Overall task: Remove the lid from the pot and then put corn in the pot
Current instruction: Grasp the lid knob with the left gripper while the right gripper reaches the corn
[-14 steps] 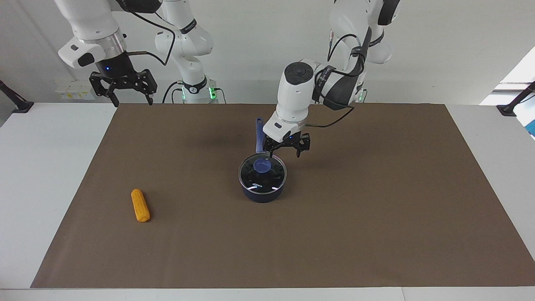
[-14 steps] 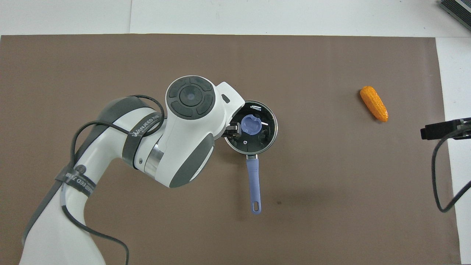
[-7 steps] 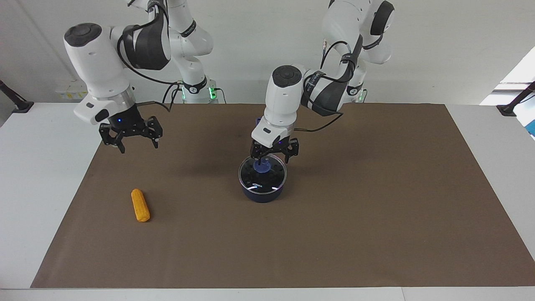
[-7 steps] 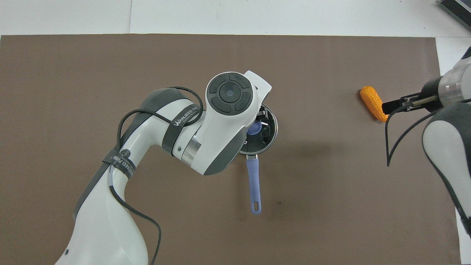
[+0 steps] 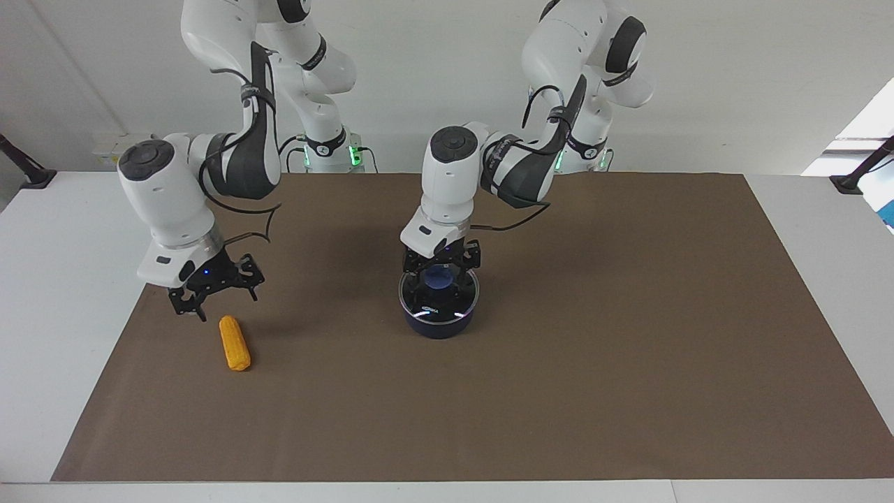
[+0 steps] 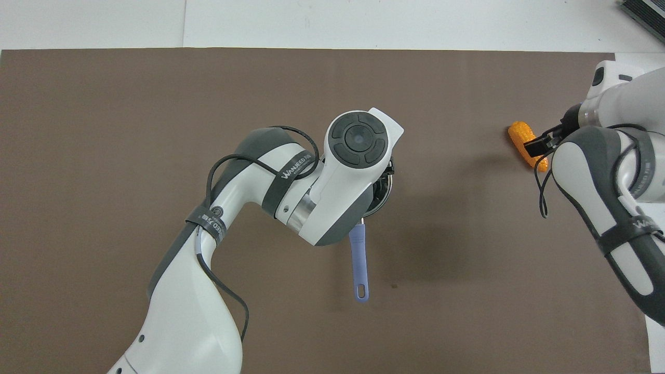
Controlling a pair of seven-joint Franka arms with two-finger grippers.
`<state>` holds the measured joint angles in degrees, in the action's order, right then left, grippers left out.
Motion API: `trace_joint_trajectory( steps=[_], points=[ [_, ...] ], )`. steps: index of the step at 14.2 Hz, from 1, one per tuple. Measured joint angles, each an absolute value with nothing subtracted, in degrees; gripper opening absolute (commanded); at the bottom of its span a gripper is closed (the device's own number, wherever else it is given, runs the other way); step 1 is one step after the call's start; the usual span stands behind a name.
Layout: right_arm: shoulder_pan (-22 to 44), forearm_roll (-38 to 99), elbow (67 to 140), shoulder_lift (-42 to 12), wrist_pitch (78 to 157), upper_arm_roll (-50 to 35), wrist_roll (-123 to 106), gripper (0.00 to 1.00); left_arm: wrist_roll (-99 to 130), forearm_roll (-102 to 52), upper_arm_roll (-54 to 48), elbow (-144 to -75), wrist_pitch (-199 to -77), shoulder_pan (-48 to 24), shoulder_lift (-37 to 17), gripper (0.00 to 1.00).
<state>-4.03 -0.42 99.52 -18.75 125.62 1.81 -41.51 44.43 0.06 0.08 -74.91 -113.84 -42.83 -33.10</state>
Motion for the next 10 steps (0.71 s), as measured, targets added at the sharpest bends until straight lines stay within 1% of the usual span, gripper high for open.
trace_joint_trajectory(
  steps=[3,5,7,8,9,10],
  points=[
    [-6.0,7.1,99.4,-23.6,128.9,1.9,-53.6,1.00,44.6,2.2,0.2,-74.9,-113.8,-43.9,-33.2,1.00],
    [-6.5,8.7,99.3,-26.1,131.9,1.9,-57.4,1.00,44.6,2.7,0.4,-74.9,-113.8,-43.9,-33.2,1.00],
    [-6.3,8.8,99.2,-27.5,133.9,1.8,-57.9,1.00,44.6,2.9,0.5,-74.9,-113.7,-43.9,-33.3,1.00],
    [-6.2,8.8,99.1,-27.8,134.3,1.7,-57.9,1.00,44.6,2.9,0.6,-74.9,-113.7,-43.9,-33.4,0.97],
    [-5.9,8.8,99.1,-27.8,134.3,1.7,-57.9,1.00,44.6,2.9,0.7,-74.9,-113.7,-43.9,-33.5,0.86],
    [-5.7,8.8,99.0,-27.8,134.3,1.7,-57.9,1.00,44.6,2.9,0.7,-75.0,-113.7,-43.9,-33.5,0.51]
  ],
)
